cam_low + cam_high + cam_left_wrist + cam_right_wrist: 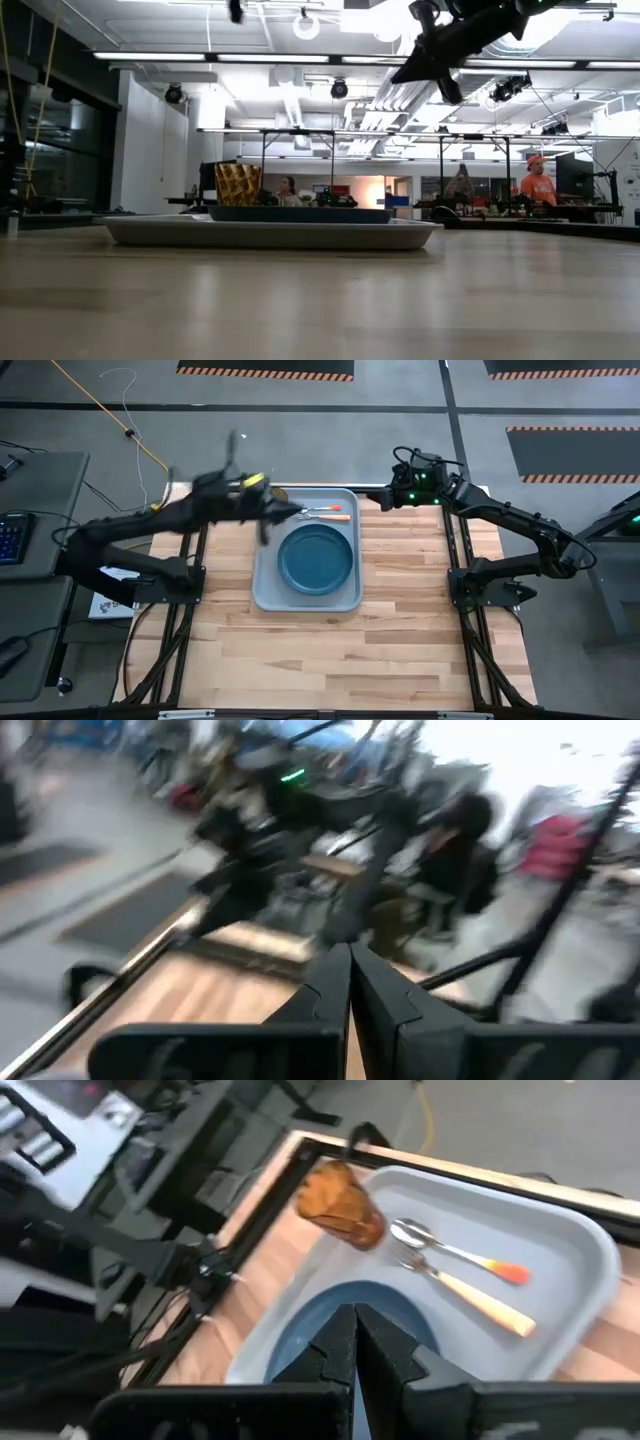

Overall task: Pick and place plate/cup/fork/spoon on tray
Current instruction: Return to Home Position

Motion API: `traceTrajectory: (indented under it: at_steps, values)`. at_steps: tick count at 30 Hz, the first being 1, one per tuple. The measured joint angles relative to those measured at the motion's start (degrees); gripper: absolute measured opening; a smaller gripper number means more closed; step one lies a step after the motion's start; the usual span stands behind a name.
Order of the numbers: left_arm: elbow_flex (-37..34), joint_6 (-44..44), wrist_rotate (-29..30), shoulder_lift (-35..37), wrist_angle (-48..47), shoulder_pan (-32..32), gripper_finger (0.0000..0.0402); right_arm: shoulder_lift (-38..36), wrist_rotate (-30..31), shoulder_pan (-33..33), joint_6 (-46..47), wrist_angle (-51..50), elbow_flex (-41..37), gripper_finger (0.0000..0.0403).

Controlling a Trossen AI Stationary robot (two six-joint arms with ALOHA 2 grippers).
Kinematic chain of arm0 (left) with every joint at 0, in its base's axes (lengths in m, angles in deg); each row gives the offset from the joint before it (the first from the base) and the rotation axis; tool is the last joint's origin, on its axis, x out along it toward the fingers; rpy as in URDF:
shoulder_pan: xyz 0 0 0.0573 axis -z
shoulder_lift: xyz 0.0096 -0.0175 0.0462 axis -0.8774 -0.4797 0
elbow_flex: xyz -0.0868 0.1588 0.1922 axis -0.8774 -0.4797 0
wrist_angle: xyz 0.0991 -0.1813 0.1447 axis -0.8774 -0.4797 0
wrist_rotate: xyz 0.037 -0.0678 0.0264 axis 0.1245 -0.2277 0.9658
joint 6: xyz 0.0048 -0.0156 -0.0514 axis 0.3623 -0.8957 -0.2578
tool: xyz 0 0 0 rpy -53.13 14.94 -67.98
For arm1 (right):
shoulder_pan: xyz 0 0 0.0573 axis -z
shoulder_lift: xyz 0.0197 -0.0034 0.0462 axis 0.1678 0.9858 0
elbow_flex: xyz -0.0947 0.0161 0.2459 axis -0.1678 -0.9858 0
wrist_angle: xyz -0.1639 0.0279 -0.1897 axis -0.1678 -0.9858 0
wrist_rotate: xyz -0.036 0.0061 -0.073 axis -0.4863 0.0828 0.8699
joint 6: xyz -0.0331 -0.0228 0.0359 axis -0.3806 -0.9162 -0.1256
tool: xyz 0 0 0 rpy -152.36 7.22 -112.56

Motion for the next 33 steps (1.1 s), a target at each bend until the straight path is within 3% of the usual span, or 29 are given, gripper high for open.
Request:
traceTrajectory:
  at_steps: [5,11,18,22,25,27,30,33]
  values:
    - [-10.28,0.85,0.06,12.38,3.36,4.74,0.0,-0.01,-2.81,-0.18,-2.08,4.99,0.0,0.0]
    - [-13.07,-0.57,0.2,20.24,2.17,5.06,0.0,-0.01,-4.44,-0.64,-6.18,10.71,0.0,0.0]
    - [-13.55,-1.52,-0.06,21.75,2.99,9.35,0.0,-3.84,-7.78,-4.23,-10.81,10.33,0.0,0.0]
    - [-21.21,-1.91,0.41,21.26,17.5,13.98,0.0,-8.44,-7.52,-6.59,-12.59,6.75,0.0,0.0]
    - [-29.39,-5.19,4.21,21.12,31.58,16.04,0.0,-11.87,-7.16,-7.69,-12.55,2.4,0.0,0.0]
    - [-33.16,-6.45,5.95,21.31,36.09,16.58,0.0,-14.06,-6.09,-8.33,-12.54,-0.39,0.0,0.0]
    - [-34.58,-6.61,6.62,23.43,35.85,15.53,0.0,-16.21,-4.19,-8.84,-12.55,-3.23,0.0,0.0]
    - [-33.99,-7.13,5.65,26.06,29.34,13.58,0.0,-17.34,-4.11,-8.79,-12.54,-3.51,0.0,0.0]
